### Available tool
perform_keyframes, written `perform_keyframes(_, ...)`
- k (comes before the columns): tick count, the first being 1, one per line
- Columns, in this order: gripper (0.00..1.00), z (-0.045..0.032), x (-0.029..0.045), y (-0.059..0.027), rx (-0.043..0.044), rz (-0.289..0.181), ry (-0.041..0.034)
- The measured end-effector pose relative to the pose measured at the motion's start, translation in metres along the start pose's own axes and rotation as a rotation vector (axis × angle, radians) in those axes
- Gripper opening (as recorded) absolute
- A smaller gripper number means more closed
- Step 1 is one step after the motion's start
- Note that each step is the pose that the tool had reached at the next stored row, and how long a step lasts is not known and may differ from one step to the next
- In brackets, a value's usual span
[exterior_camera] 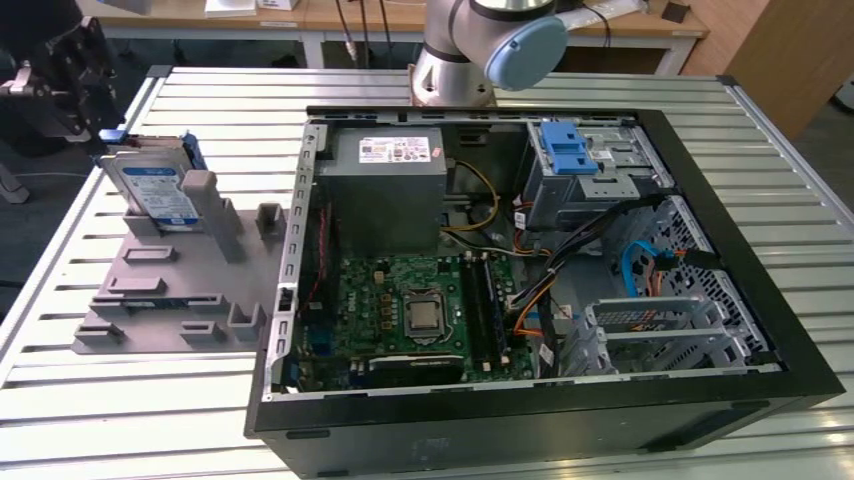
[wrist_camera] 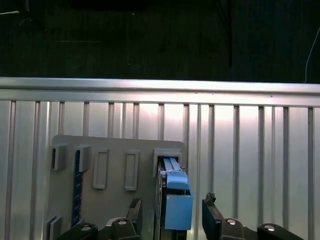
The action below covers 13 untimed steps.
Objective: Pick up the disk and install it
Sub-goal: 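Pick up the disk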
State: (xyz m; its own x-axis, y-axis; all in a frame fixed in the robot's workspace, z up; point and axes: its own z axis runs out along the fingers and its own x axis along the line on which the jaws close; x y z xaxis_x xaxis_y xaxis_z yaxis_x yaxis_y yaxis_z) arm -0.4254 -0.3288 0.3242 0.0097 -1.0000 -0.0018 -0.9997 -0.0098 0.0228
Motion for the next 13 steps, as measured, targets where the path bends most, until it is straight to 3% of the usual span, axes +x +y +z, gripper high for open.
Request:
perform_keyframes(12, 0.58, 0.0217, 0.0001, -0.0012, 0.0, 0.002, -0.0033)
perform_keyframes(13, 0.51, 0.023, 0.0001, -0.0012, 0.0, 0.002, -0.0067)
